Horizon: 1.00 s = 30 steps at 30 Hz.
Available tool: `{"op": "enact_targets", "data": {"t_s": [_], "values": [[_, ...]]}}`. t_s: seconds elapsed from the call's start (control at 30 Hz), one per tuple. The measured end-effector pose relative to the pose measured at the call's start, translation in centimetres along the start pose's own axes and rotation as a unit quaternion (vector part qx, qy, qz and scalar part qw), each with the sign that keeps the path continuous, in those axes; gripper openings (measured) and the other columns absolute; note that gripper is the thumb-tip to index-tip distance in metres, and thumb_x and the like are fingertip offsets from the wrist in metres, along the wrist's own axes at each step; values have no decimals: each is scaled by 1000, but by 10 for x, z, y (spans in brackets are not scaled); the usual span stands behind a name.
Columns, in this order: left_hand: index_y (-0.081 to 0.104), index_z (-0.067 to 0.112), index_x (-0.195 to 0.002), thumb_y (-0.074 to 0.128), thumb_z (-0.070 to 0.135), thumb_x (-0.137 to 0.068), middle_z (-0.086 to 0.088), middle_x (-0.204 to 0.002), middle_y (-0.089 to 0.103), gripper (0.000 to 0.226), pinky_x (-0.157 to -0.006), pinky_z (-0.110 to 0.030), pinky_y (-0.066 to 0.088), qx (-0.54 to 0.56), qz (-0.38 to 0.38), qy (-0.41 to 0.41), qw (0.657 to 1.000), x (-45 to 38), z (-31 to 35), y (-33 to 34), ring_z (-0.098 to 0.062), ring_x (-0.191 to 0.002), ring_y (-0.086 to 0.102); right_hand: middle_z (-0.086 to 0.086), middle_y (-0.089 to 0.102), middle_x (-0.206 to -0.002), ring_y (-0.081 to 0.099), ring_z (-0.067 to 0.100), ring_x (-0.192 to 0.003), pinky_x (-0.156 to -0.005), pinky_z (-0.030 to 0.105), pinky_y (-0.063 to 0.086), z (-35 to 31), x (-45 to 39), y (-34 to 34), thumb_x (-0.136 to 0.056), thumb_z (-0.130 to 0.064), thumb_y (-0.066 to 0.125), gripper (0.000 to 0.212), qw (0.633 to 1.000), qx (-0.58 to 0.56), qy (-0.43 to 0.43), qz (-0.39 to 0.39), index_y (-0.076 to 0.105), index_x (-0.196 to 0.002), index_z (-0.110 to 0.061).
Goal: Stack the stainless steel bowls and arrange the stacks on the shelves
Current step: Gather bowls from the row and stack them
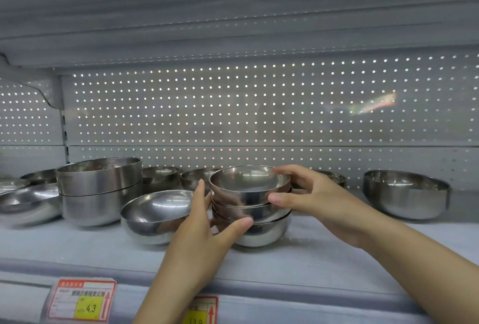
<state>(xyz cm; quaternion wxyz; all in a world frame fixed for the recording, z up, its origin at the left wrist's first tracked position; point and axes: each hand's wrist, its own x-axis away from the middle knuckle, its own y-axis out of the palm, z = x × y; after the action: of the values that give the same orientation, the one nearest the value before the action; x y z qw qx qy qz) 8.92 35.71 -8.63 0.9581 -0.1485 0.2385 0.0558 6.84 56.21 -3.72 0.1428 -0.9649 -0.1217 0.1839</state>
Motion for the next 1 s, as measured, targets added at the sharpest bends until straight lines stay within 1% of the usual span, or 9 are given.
{"op": "enact_targets", "data": {"t_s": [0.07, 0.17, 0.27, 0.4, 0.53, 0.6, 0.7, 0.9, 1.0], "values": [[1, 39, -146, 73, 41, -70, 32, -134, 35, 105, -82, -9, 37, 12, -4, -3, 1000, 0, -1, 0, 1, -116, 51, -11, 65, -119, 62, 8, -109, -93, 32, 49, -1, 0, 0, -43, -52, 87, 83, 1000, 0, 0, 0, 59, -120, -34], [-4, 43, -144, 69, 54, -61, 42, -125, 29, 112, -88, -13, 36, 15, -9, 0, 1000, 0, -1, -1, 5, -117, 48, -9, 64, -120, 62, 9, -108, -93, 35, 50, -1, 0, 0, -43, -49, 87, 84, 1000, -6, 5, 11, 58, -121, -33], [-7, 45, -143, 62, 65, -48, 38, -132, 24, 120, -91, -16, 36, 12, -4, -1, 1000, 1, 0, -1, 8, -117, 47, -9, 65, -119, 65, 9, -104, -90, 33, 52, -1, 1, 0, -42, -49, 90, 86, 1000, -9, 2, 17, 58, -120, -32], [-7, 49, -141, 68, 49, -67, 40, -132, 20, 106, -84, -10, 39, 13, -8, 11, 1000, 0, -6, 0, 12, -114, 47, -9, 67, -115, 66, 9, -101, -96, 38, 49, 1, 1, 2, -34, -52, 87, 90, 999, -14, -8, 30, 59, -117, -32], [-8, 52, -139, 61, 62, -57, 47, -130, 17, 108, -101, -20, 35, 6, -18, 28, 999, -1, -7, 0, 8, -123, 41, -11, 69, -111, 67, 7, -99, -97, 37, 48, 2, 1, 3, -31, -55, 85, 89, 999, -13, -10, 30, 60, -114, -35], [-2, 52, -141, 60, 68, -58, 56, -123, 23, 105, -108, -31, 34, 10, -32, 43, 998, -1, -6, -1, 5, -126, 41, -11, 69, -110, 67, 6, -98, -96, 36, 48, 2, 1, 4, -31, -55, 85, 89, 999, -11, -8, 29, 60, -114, -35], [19, 43, -141, 66, 59, -66, 41, -129, 43, 90, -109, -39, 34, 28, -47, 55, 997, -1, -5, 0, 0, -124, 46, -15, 69, -110, 68, 5, -96, -91, 31, 48, 1, 2, 4, -36, -48, 86, 80, 999, -26, -13, 20, 60, -111, -34], [50, 43, -113, 65, 59, -59, 31, -114, 60, 59, -102, -36, 41, -9, -38, 18, 999, -1, -3, 1, 9, -110, 54, -18, 65, -118, 65, 1, -101, -88, 24, 47, 1, 1, 5, -40, -37, 85, 91, 997, -73, -2, 6, 49, -123, -31], [56, 41, -107, 67, 57, -59, 28, -106, 64, 52, -100, -35, 43, -30, -26, 1, 999, 0, 0, 0, 7, -105, 56, -13, 68, -116, 63, 4, -106, -91, 25, 45, 0, 2, 5, -50, -31, 83, 80, 997, -76, -5, -29, 55, -124, -23]]}}
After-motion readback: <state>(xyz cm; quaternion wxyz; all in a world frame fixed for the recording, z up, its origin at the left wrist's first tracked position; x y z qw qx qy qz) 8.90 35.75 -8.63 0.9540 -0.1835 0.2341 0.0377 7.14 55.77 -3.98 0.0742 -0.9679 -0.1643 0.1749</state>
